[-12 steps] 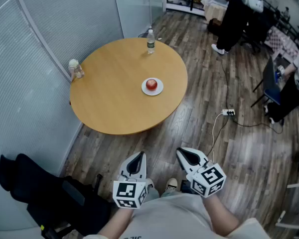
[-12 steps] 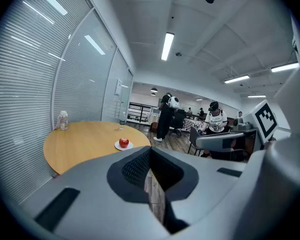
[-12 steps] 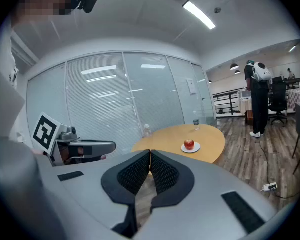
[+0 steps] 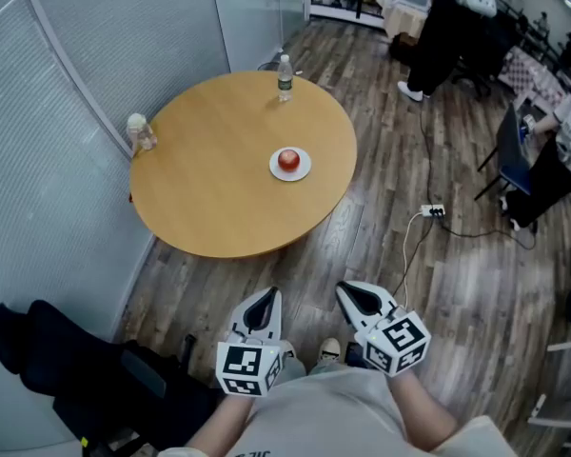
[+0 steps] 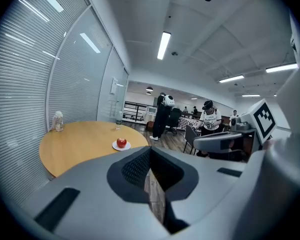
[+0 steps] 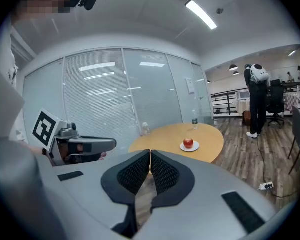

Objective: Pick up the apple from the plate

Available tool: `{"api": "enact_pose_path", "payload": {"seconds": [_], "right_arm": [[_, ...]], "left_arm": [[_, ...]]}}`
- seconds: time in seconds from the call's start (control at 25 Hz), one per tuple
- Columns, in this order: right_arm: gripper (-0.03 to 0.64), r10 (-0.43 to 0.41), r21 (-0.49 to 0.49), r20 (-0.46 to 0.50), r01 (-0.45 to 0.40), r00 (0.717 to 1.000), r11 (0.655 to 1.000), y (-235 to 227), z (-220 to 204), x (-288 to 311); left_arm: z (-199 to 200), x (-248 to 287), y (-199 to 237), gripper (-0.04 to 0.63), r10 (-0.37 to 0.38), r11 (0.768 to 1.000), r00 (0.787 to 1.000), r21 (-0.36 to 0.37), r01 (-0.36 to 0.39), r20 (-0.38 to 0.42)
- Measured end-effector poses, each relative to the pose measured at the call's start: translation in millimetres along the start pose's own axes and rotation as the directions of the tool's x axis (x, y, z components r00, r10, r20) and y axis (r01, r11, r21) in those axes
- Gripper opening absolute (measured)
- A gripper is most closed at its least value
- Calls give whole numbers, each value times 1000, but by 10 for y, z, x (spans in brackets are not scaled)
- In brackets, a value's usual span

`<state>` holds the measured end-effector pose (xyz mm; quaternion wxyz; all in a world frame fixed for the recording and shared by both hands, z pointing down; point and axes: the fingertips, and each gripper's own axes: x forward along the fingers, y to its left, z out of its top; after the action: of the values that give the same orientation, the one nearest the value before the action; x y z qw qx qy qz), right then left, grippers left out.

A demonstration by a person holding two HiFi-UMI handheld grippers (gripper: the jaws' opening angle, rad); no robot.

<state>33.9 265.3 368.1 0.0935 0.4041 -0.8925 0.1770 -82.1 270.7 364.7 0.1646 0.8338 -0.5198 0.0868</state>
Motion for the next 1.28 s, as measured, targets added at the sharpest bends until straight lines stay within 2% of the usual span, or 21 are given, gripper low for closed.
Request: {"api": "enact_pose_path", "payload": {"seconds": [0.36,0.68,0.96,1.12,1.28], "right_arm": [[32,-103,37,37,102,994,994,-55,113,188],[32,-160,52,38,158,986,986,-243,141,323],[32,-137,68,28,135,990,989,-726,181,764],[32,-113,72,28,110,993,991,-1203,394,1157],[32,-83,59,30,81,996,995,-1750,770,1539]], "left_arm": [[-53,-74,231,2,-75,997,997,11,75,-9],[-59,16,494,2,-89,996,996,6,90,-27],[40,577,666,2,-76,997,996,8,77,-39],[170,1089,825,2,-45,999,997,7,45,-56],[480,1714,947,2,-13,1000,999,15,14,-45]]}}
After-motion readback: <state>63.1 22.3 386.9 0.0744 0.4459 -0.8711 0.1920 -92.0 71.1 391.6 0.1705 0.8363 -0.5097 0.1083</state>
